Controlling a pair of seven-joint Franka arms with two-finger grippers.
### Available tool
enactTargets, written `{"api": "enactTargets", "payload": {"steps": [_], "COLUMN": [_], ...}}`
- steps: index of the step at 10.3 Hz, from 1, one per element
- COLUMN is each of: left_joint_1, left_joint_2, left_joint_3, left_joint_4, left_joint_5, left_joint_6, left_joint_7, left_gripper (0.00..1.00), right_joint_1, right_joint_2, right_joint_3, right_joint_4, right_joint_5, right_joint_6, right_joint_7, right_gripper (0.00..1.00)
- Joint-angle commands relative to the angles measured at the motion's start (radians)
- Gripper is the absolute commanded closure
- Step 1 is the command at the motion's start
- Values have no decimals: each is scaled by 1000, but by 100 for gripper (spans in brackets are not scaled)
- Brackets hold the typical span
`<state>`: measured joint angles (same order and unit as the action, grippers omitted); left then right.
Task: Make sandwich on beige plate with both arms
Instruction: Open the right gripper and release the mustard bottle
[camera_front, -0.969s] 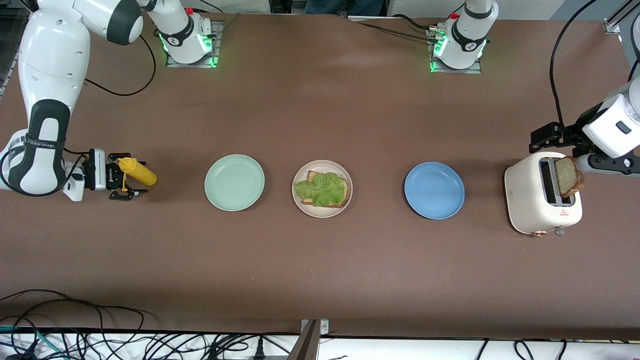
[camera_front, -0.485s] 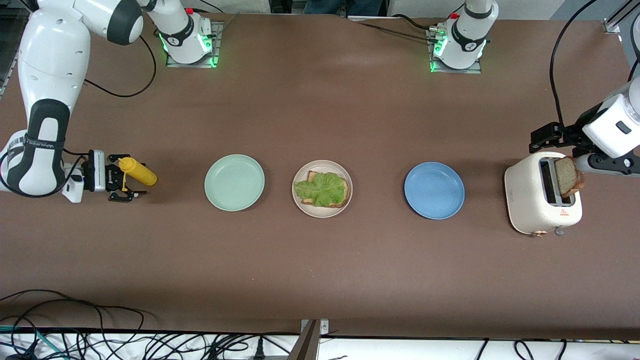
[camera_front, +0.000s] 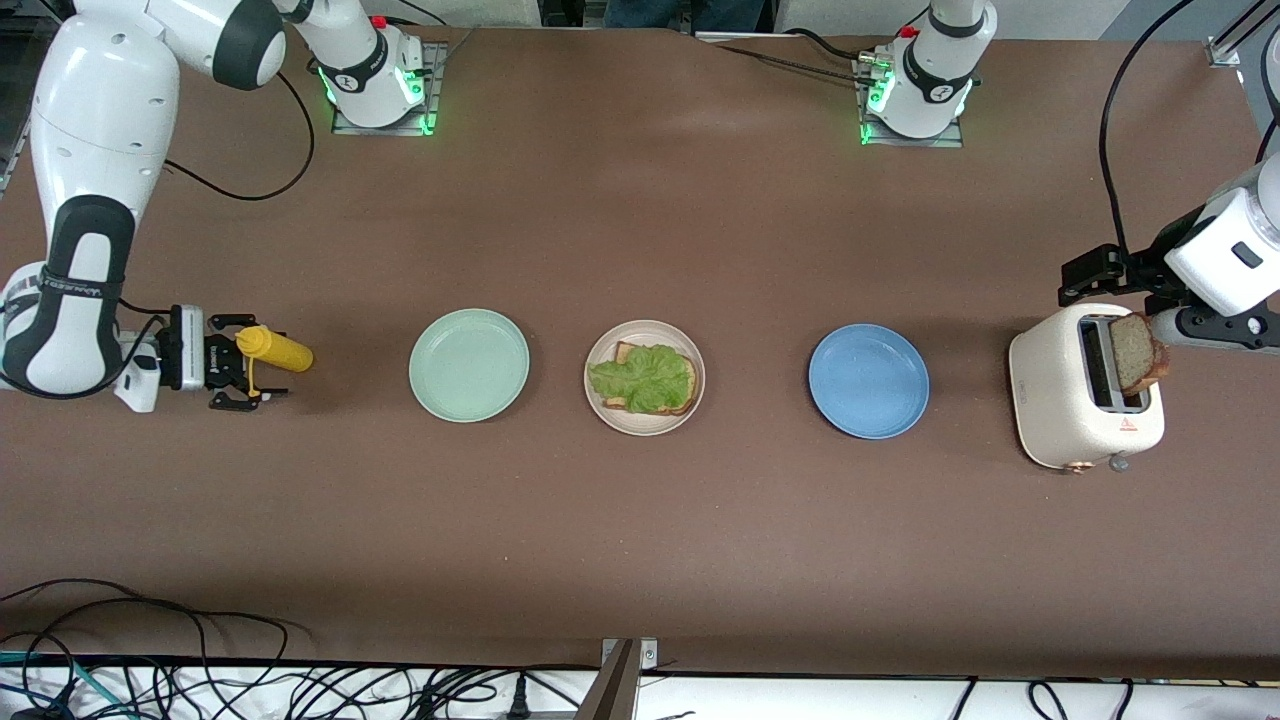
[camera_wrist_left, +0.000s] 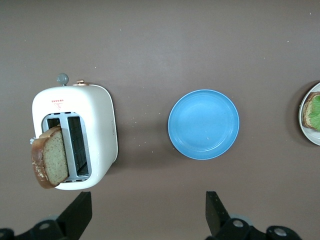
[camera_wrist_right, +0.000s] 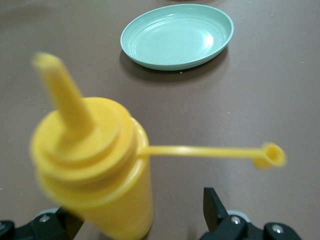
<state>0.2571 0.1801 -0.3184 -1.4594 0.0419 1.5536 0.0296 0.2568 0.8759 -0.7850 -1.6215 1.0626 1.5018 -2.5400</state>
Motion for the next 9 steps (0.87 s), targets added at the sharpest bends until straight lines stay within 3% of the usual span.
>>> {"api": "enactTargets", "payload": {"steps": [1,4,7,9], "left_joint_1": [7,7,7,7], "left_joint_2": [-10,-10,-10,-10], "left_joint_3": [-2,-2,-2,-2], "left_joint_4": [-2,-2,-2,-2], "left_joint_5": [-24,-25,-25,-25], "left_joint_6": [0,0,0,0], "left_joint_7": [7,9,9,7], "left_gripper": [0,0,0,0], "right_joint_1": [-28,-14,12,51], "right_joint_2": [-8,-12,-17,-49], "right_joint_3": [-83,-219,-223,-224], "right_joint_4": [122,299,530,558], "right_joint_5": [-68,-131,-144,-141], "right_joint_6": [-121,-250,-378,-436], "right_joint_7": [94,310,652,832], "right_gripper": [0,0,0,0]}}
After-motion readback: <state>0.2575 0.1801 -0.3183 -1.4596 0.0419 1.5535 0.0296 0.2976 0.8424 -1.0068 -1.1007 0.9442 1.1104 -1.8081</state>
